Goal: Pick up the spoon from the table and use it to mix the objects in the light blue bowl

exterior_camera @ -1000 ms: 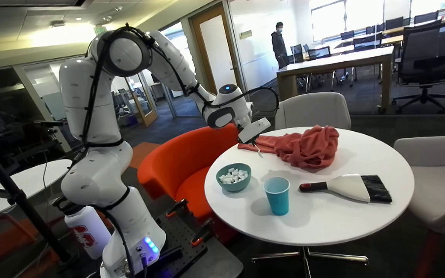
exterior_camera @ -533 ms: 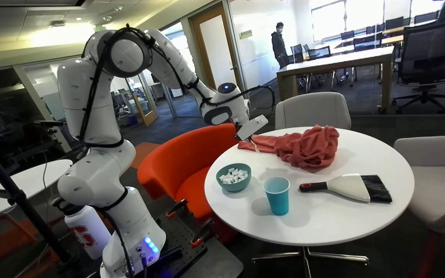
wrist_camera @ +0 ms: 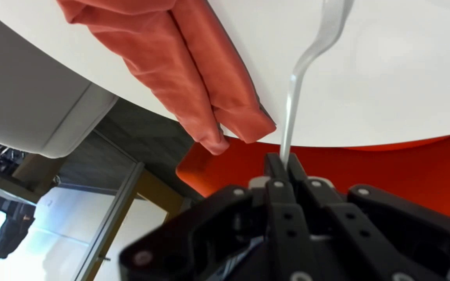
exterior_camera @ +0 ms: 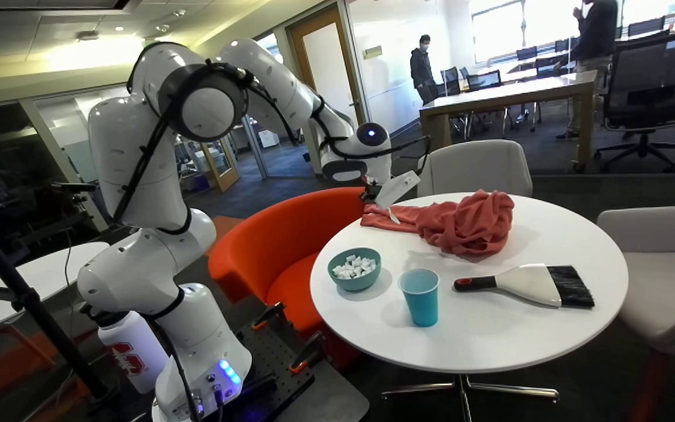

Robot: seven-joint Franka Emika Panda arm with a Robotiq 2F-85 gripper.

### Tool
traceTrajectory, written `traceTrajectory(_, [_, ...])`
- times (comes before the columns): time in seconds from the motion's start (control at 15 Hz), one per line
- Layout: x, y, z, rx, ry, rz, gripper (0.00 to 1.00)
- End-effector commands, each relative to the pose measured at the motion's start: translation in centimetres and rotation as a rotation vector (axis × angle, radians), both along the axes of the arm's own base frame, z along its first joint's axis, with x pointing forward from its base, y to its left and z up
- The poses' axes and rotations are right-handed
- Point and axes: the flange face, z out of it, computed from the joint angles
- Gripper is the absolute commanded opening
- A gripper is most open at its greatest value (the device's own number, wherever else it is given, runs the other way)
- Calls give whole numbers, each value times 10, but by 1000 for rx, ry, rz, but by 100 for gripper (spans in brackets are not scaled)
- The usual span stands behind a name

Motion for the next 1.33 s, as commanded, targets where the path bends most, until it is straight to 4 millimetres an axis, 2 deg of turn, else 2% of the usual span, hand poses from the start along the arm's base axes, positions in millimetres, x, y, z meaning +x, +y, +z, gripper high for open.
traceTrajectory(0.0, [-4,-31,11,167,8,110,1])
traceTrajectory(0.33, [-21,-62,24,370,118,309,1])
traceTrajectory(0.47, [-24,-64,26,441,152,405,1])
traceTrajectory(0.6, [-26,-62,20,461,201,516,1])
traceTrajectory(0.93, [-25,-49,-28,562,308,756,1])
traceTrajectory(1.07, [-20,-43,-48,532,380,842,1])
traceTrajectory(1.2, [-8,-32,-63,465,462,863,1])
traceTrajectory(1.27, [-22,-39,-57,508,407,813,4])
